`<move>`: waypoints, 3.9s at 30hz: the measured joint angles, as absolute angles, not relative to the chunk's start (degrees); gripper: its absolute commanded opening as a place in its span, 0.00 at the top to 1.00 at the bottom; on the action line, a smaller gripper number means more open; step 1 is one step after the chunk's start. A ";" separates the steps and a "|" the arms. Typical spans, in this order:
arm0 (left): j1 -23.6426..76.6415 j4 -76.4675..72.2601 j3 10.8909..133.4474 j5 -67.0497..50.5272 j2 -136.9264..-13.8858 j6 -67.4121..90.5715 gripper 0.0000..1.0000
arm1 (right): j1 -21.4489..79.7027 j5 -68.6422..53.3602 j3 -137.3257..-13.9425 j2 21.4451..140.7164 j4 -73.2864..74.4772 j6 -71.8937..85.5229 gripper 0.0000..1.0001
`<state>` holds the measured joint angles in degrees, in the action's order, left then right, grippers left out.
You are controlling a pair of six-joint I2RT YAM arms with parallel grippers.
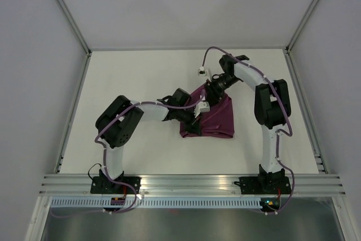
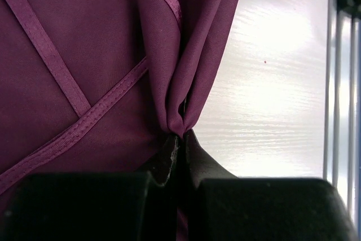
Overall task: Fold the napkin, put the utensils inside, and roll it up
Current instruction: Roll the napkin at the center of the board.
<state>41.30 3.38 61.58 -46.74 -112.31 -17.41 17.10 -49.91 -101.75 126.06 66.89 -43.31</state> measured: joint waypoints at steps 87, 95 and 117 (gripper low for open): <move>34.94 33.30 83.13 -65.98 -131.68 -6.98 0.98 | 24.29 -41.58 -59.07 102.17 37.76 -54.41 0.55; 34.94 32.56 83.07 -65.71 -131.70 -6.15 0.91 | 21.74 -45.69 -64.58 108.01 43.94 -52.93 0.68; 34.11 11.38 69.30 -59.48 -123.31 13.63 0.69 | 17.91 -54.35 -78.26 122.37 60.14 -54.78 0.89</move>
<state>34.11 11.38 69.30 -59.48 -123.31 13.63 17.91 -54.35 -78.26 122.37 60.14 -54.78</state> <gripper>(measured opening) 0.287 0.157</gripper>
